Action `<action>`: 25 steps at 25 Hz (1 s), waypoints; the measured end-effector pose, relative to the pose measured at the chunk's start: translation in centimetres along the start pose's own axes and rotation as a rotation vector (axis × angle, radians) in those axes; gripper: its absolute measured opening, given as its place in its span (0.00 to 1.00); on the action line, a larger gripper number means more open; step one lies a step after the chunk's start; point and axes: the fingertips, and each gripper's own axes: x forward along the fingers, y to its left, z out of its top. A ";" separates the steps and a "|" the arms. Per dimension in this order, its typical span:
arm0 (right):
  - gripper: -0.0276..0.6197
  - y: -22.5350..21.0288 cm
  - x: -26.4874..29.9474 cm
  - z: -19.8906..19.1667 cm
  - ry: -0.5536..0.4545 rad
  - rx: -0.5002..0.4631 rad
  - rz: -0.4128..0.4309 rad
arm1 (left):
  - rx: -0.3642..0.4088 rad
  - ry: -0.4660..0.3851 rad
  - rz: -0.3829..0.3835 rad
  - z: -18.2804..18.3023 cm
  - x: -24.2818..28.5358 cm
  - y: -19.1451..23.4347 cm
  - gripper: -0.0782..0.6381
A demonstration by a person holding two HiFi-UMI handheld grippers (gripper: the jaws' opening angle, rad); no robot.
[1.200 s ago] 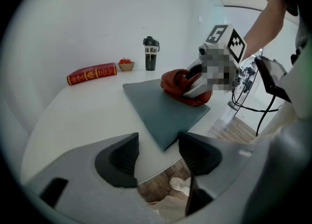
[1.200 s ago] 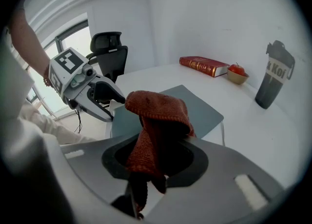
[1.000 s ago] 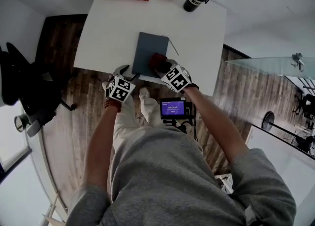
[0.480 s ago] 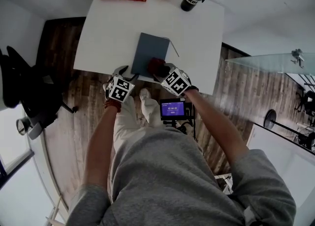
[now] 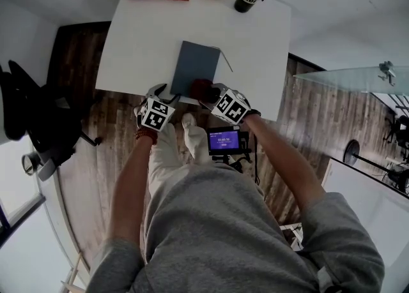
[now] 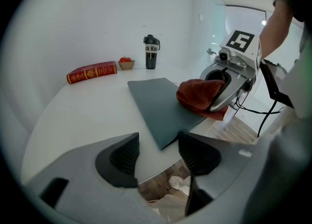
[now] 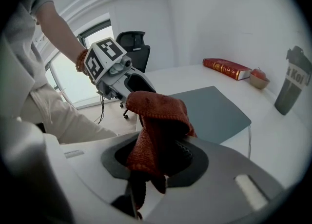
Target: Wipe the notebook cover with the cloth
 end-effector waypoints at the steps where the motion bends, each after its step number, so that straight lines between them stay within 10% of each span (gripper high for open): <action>1: 0.24 0.1 0.0 -0.1 0.000 0.009 0.004 | -0.003 0.002 0.002 0.1 -0.1 0.0 0.45; 13: 0.26 1.0 -0.4 0.2 0.117 0.283 0.049 | 0.012 0.090 -0.054 -0.2 0.0 -0.1 0.44; 18: 0.26 2.7 -2.6 0.6 0.200 0.388 0.136 | -0.100 0.029 -0.241 0.0 -2.8 -1.6 0.48; 25: 0.26 2.3 -6.8 6.7 0.069 0.437 -0.020 | 0.022 -0.182 -0.236 5.5 -10.4 0.7 0.46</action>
